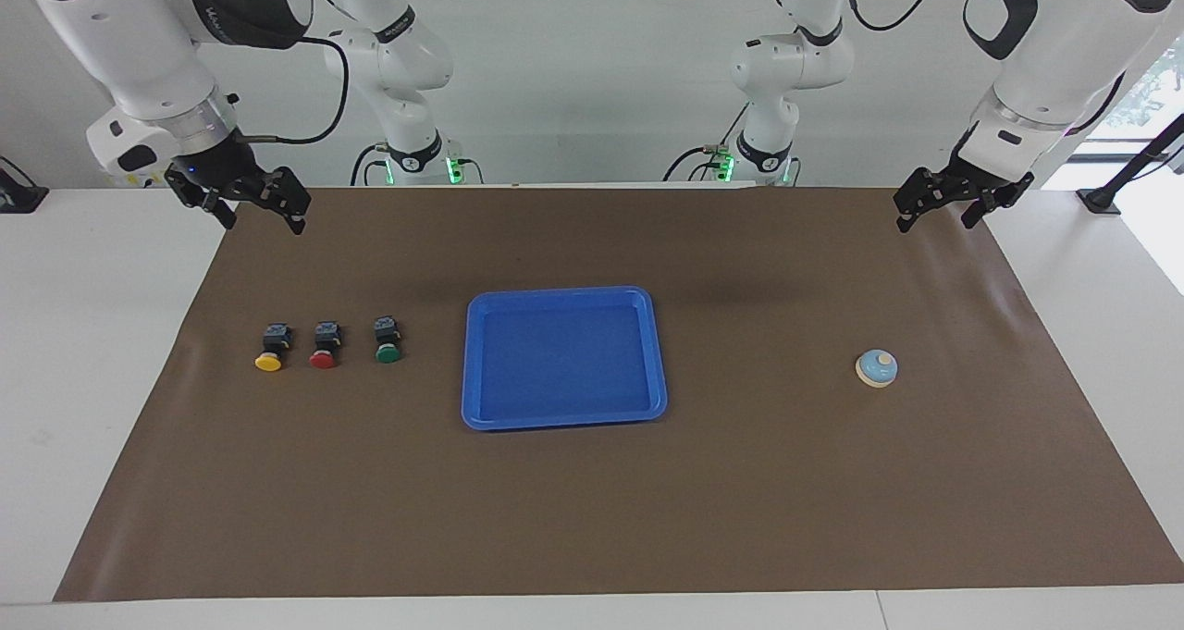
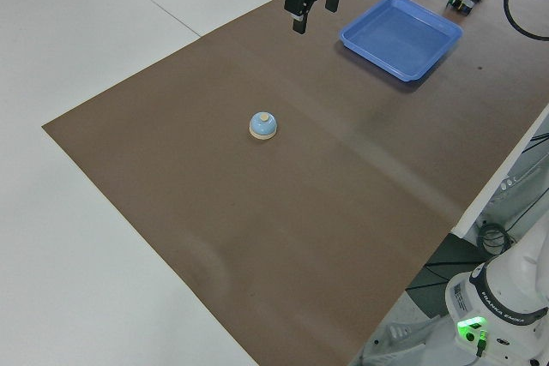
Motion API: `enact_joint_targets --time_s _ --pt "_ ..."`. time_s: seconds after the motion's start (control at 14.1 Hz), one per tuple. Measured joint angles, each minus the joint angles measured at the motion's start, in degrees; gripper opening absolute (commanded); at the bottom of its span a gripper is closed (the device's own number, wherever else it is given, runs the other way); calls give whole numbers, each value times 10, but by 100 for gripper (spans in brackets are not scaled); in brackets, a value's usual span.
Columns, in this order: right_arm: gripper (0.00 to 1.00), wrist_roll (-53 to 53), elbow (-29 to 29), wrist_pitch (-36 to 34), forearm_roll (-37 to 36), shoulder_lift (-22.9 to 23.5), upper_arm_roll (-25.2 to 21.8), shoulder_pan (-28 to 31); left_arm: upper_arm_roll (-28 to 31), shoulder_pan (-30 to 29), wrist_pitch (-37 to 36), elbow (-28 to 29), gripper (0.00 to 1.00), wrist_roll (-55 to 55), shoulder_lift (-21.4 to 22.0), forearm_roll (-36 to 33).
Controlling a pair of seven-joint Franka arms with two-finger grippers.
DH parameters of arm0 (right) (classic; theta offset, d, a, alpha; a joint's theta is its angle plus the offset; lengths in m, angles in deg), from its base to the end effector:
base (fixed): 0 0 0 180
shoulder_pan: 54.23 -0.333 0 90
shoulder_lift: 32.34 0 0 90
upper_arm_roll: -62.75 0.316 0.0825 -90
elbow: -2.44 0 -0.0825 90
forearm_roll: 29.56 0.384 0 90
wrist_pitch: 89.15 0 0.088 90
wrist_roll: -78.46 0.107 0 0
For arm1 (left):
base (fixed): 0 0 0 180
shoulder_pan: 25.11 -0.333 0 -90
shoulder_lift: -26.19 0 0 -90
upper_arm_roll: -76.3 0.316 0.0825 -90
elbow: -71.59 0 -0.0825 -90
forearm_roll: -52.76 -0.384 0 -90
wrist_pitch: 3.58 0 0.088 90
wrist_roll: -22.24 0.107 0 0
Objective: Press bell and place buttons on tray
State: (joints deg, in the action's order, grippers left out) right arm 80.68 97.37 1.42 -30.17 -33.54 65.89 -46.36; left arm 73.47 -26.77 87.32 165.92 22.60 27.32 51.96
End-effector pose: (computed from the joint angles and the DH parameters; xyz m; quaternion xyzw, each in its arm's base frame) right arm 0.5445 -0.0459 0.5963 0.9978 -0.0604 -0.0277 0.0053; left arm 0.5478 -0.0100 0.6011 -0.9997 0.0136 0.0200 0.0076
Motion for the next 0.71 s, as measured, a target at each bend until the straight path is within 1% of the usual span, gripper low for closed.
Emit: enact_joint_targets --time_s 0.57,0.64,0.71 --pt "100 0 0 0 0 0 0 0 0 0 4 0 100 -1 0 0" --pt "100 0 0 0 0 0 0 0 0 0 4 0 73 -2 0 0" --pt "100 0 0 0 0 0 0 0 0 0 9 1 31 -2 0 0"
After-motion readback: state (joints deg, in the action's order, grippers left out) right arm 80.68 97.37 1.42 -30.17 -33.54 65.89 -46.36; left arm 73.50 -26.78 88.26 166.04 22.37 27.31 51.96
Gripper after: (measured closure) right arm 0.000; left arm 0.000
